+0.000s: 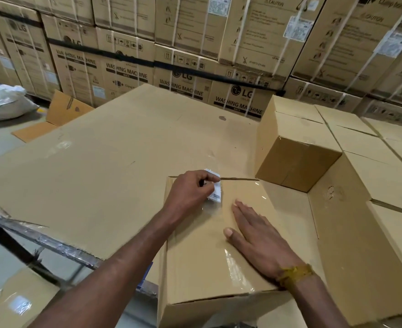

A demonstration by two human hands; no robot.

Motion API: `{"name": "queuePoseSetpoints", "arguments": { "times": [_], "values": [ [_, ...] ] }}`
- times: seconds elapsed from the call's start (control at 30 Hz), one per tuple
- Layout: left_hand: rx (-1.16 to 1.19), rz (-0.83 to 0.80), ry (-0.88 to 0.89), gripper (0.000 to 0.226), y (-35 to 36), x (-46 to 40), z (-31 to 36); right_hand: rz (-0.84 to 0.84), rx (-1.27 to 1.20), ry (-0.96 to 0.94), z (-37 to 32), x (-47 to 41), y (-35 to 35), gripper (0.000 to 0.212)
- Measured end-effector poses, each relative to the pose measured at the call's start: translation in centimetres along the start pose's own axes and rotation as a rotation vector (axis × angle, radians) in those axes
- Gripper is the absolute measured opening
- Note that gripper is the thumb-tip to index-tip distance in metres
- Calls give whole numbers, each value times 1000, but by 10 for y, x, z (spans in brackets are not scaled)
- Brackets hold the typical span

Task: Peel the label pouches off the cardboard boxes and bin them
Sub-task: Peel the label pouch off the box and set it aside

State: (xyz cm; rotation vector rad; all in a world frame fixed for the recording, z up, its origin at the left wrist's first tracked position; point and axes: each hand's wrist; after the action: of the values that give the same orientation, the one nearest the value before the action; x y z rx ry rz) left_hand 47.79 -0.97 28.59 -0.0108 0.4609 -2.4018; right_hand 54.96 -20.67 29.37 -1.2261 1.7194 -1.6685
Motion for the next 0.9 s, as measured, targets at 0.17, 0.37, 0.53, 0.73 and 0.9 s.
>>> {"name": "queuePoseSetpoints", "arguments": {
  "times": [0.17,0.37,0.53,0.73,0.9],
  "values": [
    [21,5,36,26,-1,-1,-3,84,19,72,-8,-41,0,87],
    [47,5,45,29,-3,0,-7,-7,7,-88,-12,26,12,76],
    [-10,-11,61,29,-2,1,-1,-16,-42,-2,-3,-1,-3,77],
    [33,17,6,32,-3,4,1,49,3,18,-21,-16,4,85],
    [51,52,4,36,-4,6,0,-30,12,-74,-15,40,11,77]
  ]
}}
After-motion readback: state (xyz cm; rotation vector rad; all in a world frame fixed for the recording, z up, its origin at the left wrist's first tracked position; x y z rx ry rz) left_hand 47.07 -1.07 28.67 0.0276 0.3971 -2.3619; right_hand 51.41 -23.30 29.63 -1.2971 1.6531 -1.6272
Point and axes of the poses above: each hand's wrist, its own x-axis away from the middle knuckle, its own y-axis out of the palm, z = x × y, and after that the axes turned 3 degrees about x, right-handed
